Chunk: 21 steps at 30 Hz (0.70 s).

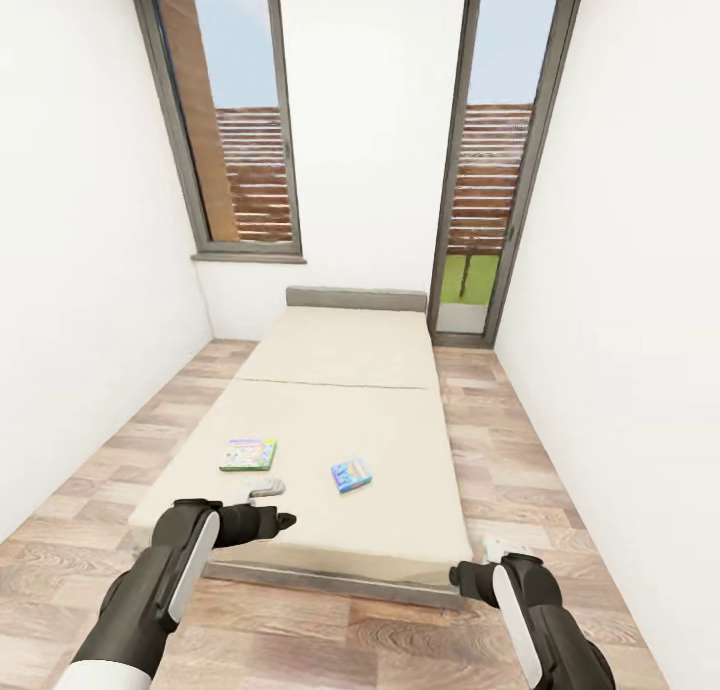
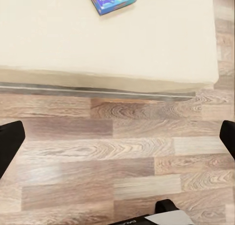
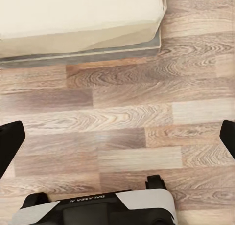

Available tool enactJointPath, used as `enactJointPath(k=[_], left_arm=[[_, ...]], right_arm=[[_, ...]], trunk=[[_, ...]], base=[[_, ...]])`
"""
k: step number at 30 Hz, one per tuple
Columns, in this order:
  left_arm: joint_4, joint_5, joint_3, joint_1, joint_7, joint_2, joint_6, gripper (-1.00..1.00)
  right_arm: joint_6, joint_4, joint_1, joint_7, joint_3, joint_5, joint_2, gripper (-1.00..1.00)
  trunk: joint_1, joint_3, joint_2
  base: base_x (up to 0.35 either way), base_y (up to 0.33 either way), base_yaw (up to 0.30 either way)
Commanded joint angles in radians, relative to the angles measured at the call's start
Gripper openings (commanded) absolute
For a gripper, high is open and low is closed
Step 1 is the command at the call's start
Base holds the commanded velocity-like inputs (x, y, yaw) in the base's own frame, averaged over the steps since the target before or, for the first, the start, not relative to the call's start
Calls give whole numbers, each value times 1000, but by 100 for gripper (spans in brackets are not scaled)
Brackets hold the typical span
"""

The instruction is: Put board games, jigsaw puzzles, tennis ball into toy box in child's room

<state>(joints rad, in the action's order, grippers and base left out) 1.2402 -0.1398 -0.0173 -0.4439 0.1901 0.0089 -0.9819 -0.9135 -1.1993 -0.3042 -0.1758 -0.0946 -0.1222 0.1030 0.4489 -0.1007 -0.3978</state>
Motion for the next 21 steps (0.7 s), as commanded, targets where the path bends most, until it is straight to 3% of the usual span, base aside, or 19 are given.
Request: enactJointPath(k=[1,15,21], left_arm=[[1,-6,-2,-1,-4,0,-4,100],[24,-9,-28,-13,-14,-10,-14,100],[70,-6,-63,-50,-17,-81,-14,100]], right_arm=[[-3,-1,-1,-9,-1,-11,1,100],[1,-2,-1,-10,5,-9,3,100],[1,-7,-1,-9,6,-9,2,100]], trunk=[[1,-2,-2],[1,-2,-2],[1,-2,-2]], base=[[256,162,-131],[228,39,-26],[244,1,-1]])
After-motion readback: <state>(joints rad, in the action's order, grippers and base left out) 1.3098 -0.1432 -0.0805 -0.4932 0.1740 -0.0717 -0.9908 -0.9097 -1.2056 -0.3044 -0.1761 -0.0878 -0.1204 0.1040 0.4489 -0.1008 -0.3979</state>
